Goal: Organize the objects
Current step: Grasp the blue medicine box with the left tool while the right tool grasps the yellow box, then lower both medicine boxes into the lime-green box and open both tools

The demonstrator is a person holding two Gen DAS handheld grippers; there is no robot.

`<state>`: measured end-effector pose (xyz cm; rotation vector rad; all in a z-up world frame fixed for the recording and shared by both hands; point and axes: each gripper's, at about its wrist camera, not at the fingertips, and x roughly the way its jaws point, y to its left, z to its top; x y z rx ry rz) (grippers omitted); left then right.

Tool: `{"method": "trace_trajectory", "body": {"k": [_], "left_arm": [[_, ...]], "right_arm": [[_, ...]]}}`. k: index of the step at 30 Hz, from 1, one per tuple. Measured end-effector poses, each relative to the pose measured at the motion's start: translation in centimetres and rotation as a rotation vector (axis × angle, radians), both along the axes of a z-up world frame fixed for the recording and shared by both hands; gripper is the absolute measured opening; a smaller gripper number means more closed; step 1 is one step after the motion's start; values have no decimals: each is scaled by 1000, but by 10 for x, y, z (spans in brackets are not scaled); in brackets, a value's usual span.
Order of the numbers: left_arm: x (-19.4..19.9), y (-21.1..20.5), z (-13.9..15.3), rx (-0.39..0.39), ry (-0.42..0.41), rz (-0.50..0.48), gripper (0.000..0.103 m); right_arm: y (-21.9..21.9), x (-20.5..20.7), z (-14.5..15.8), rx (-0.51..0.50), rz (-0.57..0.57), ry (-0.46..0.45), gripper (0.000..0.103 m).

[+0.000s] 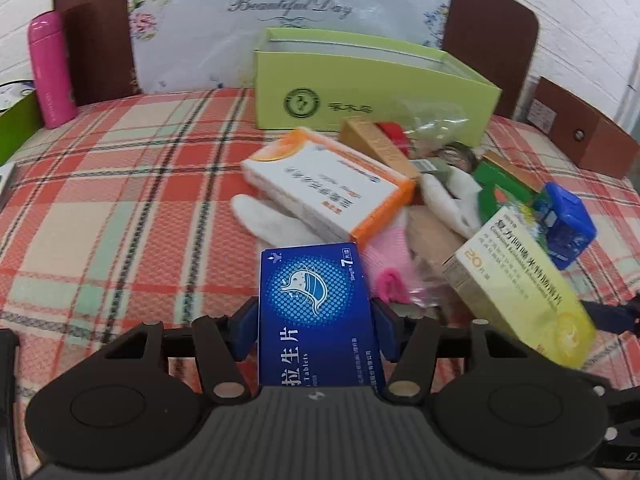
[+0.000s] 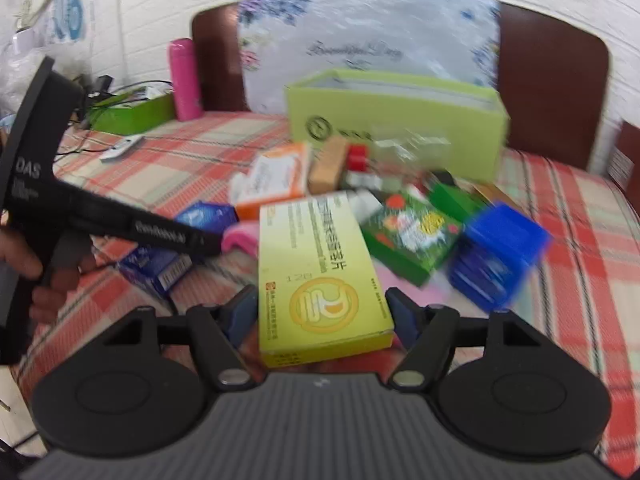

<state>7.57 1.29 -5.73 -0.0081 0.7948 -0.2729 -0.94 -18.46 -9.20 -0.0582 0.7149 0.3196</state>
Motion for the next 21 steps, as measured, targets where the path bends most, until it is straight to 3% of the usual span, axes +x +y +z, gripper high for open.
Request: {"method": "trace_trajectory", "body": {"k": [2,5,7,10,21], "left_arm": [[-3,-10,-1,38,-5,-11,61],[-6,-14,-3,91,-3,15,62],[-8,-10,-3,92,4,31,67],[-10,-3,-2,81,14,31,66],[-10,1,1,56,9,41,61]], "right_arm": [[-7,-4,-4,9,15,42,69],[-5,-2,-4,2,26,23,69],[1,1,-3,-20,35,-1,70],[12,4,-3,-54,55,-31,71],[8,13,-9,-25,50,-7,69]]}}
